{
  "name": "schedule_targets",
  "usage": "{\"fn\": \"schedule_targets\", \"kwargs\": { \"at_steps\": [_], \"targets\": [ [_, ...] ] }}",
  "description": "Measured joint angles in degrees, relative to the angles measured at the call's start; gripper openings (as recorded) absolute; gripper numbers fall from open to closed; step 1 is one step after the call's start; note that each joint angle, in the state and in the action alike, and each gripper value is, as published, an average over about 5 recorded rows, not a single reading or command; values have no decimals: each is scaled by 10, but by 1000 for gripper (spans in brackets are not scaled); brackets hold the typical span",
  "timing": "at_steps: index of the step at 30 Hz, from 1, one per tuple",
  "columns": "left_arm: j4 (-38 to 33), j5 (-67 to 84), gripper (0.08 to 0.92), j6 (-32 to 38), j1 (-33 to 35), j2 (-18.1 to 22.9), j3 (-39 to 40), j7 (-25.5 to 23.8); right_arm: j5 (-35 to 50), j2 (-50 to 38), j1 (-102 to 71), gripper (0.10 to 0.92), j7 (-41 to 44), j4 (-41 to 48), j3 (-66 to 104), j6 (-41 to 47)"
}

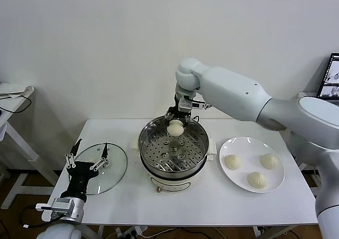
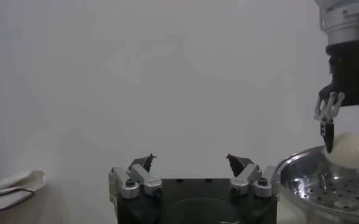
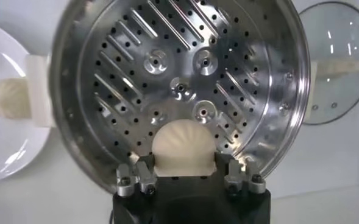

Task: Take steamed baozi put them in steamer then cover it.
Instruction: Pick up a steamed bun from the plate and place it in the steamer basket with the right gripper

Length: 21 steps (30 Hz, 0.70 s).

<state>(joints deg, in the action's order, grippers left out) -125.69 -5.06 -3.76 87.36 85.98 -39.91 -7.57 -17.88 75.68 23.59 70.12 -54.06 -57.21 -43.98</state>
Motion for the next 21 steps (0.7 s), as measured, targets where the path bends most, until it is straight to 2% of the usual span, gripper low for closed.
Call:
{"fn": "schedule_targets", "kwargs": {
  "at_steps": [12, 17, 21],
  "targets": [
    [-3, 2, 823, 1, 0, 0, 1, 0, -34, 11, -31, 676, -23, 29, 15, 2],
    [-3, 3, 823, 2, 1, 0, 1, 0, -38, 11, -36, 787, -31, 31, 16, 10],
    [-5, 3, 823, 2, 3, 0, 0, 0, -30, 7, -35, 820, -32, 27, 17, 20]
  ]
}}
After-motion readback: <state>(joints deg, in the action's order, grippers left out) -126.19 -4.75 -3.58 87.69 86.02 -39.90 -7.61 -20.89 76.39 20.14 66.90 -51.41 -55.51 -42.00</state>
